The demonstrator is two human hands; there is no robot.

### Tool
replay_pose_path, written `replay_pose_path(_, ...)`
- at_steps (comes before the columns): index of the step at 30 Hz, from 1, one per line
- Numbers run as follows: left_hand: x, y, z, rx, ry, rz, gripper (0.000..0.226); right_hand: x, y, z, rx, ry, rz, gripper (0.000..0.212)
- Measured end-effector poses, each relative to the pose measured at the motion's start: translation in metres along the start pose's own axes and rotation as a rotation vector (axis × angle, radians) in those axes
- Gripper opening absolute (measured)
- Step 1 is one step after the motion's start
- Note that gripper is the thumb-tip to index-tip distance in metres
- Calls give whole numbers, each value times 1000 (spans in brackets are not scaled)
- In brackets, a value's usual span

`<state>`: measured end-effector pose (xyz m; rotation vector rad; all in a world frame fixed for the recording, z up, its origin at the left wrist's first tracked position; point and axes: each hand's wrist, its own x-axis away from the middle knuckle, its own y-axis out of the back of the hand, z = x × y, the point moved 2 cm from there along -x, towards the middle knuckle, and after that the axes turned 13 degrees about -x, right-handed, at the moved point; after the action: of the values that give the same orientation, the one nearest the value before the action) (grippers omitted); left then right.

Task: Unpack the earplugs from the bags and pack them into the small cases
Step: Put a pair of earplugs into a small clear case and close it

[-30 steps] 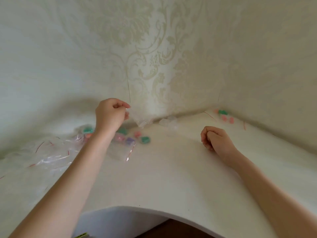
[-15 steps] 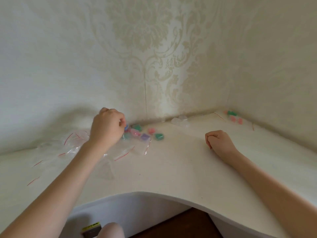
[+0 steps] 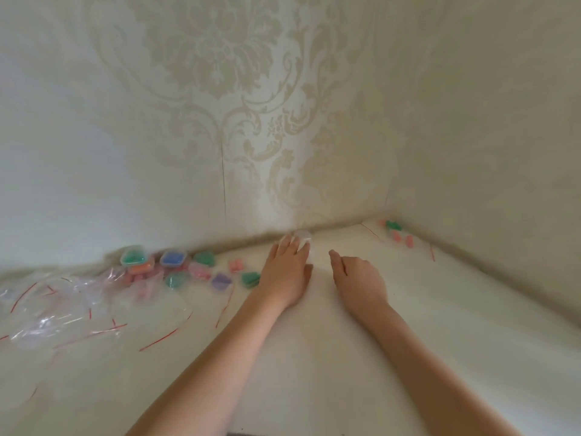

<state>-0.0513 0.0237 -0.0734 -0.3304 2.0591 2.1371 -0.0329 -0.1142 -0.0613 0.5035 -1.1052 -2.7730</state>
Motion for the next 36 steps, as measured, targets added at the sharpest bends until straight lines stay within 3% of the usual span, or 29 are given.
replay_pose_path(5, -3, 2, 2, 108, 2, -33, 42, -7, 3, -13, -303, 65, -50, 32)
replay_pose_path(8, -1, 5, -3, 197, 45, -48, 38, -9, 3, -17, -327, 87, -47, 26)
replay_pose_path(14, 2, 18, -17, 330, -59, -315, 53, -12, 5, -17, -431, 36, -39, 22)
replay_pose_path(21, 7, 15, -28, 447, -126, -270, 65, -9, 5, -14, -320, 71, 68, 23)
replay_pose_path(27, 4, 12, -23, 605, -18, -279, 45, -9, 8, -12, -528, 32, 86, 13)
replay_pose_path(36, 1, 11, -19, 735, 3, -250, 37, -6, 13, -5, -645, 27, 229, 26)
